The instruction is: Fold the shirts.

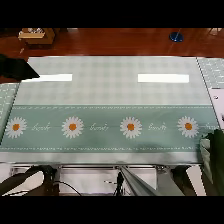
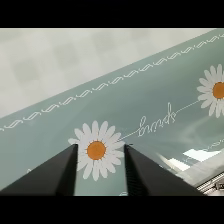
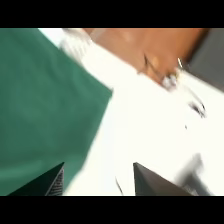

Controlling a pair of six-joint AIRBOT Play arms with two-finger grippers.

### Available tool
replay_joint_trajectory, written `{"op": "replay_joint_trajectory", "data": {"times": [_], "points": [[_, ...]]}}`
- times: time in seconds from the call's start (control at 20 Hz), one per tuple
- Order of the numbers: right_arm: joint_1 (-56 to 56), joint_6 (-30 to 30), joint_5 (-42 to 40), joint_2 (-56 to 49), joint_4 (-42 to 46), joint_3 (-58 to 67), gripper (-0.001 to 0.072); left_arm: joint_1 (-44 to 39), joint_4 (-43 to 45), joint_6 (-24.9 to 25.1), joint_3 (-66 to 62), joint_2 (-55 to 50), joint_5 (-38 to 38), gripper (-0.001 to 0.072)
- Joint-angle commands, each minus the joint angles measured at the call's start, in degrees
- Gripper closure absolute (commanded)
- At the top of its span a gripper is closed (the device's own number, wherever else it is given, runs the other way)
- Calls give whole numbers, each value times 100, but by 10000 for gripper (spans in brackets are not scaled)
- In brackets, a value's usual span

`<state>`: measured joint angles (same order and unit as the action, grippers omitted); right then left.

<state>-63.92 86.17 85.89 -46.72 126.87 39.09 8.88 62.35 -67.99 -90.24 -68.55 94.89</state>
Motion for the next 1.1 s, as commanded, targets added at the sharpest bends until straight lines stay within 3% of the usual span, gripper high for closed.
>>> {"op": "replay_joint_trajectory", "data": {"times": [0.0, 0.05, 0.1, 0.2, 0.35, 0.45, 0.55, 0.65, 0.8, 1.05], "points": [[378, -192, -1576, -2, -2522, 640, 219, -17, -155, -44, 9, -256, -103, 118], [671, -450, -2079, -2, -3801, 990, 229, -63, -216, -13, 11, -361, -313, 91], [1088, -787, -2616, -4, -5012, 1309, 285, -175, -236, 33, 17, -494, -741, 91], [2096, -931, -3272, -151, -5943, 1759, 320, -592, -232, 61, 144, -732, -1978, 91], [3543, -822, -2693, -824, -5493, 2184, 319, -1604, 444, 166, 188, -1126, -2933, 102], [4240, -691, -2247, -1333, -5167, 2203, 319, -2409, 2002, -525, 188, -1384, -2898, 102], [4826, -693, -1668, -1814, -4813, 2203, 319, -3040, 3460, -1425, 188, -1674, -2293, 101], [5403, -693, -1401, -2142, -4166, 2203, 313, -3294, 3364, -1530, 190, -1904, -1718, 100], [6030, -688, -1547, -2199, -3355, 2232, 160, -3403, 2938, -1624, 188, -2004, -1368, 93], [6194, -439, -2192, -2197, -3576, 2662, 157, -3381, 2929, -2234, 188, -1580, -1904, 93]]}}
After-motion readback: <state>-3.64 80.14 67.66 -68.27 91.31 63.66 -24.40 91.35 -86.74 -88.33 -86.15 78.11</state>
